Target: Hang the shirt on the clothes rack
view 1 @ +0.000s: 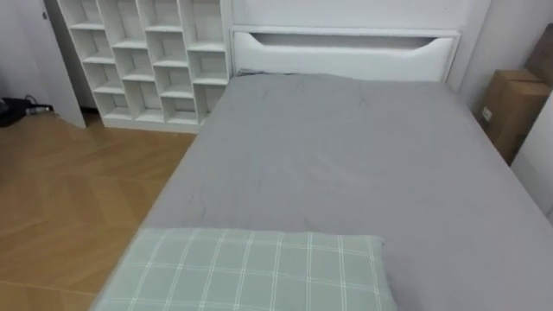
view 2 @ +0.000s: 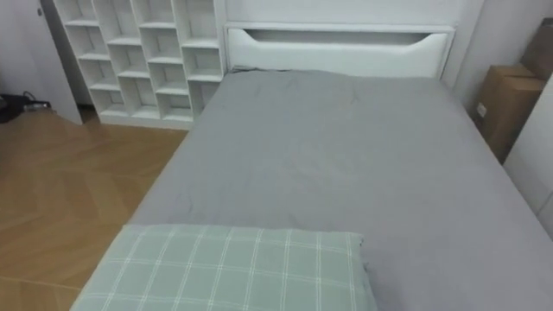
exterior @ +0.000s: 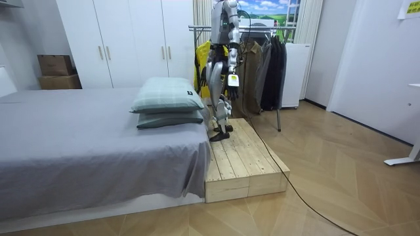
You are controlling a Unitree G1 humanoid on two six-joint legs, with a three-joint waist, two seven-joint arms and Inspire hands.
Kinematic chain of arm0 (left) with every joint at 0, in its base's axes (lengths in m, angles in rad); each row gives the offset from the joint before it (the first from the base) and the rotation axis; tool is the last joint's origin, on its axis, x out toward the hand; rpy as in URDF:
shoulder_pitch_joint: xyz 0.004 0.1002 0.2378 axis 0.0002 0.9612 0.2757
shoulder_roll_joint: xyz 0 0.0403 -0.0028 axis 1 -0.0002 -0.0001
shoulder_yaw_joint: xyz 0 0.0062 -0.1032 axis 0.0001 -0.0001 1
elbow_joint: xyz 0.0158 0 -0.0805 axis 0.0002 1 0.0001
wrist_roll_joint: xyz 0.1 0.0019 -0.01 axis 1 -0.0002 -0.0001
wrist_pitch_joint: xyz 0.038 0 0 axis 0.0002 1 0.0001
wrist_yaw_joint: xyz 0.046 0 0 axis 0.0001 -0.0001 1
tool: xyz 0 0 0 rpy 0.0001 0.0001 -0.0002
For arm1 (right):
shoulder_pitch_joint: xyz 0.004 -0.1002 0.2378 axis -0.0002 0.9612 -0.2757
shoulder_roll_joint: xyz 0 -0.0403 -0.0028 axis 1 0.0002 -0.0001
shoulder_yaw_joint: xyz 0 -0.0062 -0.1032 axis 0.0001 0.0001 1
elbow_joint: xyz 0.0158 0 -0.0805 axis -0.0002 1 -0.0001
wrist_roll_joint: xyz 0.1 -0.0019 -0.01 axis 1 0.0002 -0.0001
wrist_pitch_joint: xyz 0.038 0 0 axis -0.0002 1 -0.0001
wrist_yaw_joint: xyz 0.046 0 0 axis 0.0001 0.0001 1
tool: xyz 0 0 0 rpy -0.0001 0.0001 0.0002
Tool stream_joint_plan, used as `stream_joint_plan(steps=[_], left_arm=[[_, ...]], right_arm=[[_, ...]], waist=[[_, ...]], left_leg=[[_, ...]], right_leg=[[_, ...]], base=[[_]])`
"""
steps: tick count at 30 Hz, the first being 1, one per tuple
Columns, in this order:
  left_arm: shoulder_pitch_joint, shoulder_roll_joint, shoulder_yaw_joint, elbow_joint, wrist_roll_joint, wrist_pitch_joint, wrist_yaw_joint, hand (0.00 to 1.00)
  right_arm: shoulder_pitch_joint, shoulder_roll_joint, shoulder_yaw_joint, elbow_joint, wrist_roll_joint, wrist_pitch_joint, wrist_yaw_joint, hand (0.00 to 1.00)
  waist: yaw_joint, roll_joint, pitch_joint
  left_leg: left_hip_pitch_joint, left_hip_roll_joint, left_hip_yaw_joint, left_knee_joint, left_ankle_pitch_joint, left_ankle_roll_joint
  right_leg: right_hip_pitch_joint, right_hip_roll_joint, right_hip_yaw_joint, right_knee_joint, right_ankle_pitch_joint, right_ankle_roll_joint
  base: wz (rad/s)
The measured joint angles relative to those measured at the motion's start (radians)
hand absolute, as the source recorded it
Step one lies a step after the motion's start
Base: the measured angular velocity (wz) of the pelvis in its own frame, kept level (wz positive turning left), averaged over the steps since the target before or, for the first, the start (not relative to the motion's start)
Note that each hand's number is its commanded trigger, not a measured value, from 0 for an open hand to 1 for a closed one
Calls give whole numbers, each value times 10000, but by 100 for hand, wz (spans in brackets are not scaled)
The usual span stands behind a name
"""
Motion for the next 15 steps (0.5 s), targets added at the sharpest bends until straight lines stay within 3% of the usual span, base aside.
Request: stream_joint_plan(steps=[6,15], left_arm=[[-44,-40,5,97,284,142,-84,0],[-258,-52,-2,92,289,354,-241,0]], right_arm=[[14,64,-176,-31,349,0,-40,0],[22,100,-184,-62,646,-1,-74,0]], waist=[[-10,53,16],[-91,105,-15]], left_leg=[[142,138,467,-135,-38,1],[242,176,755,-259,-48,-1]], right_leg=[[-166,36,567,-3,45,25],[-313,35,958,68,68,37]], base=[[-23],[-14]])
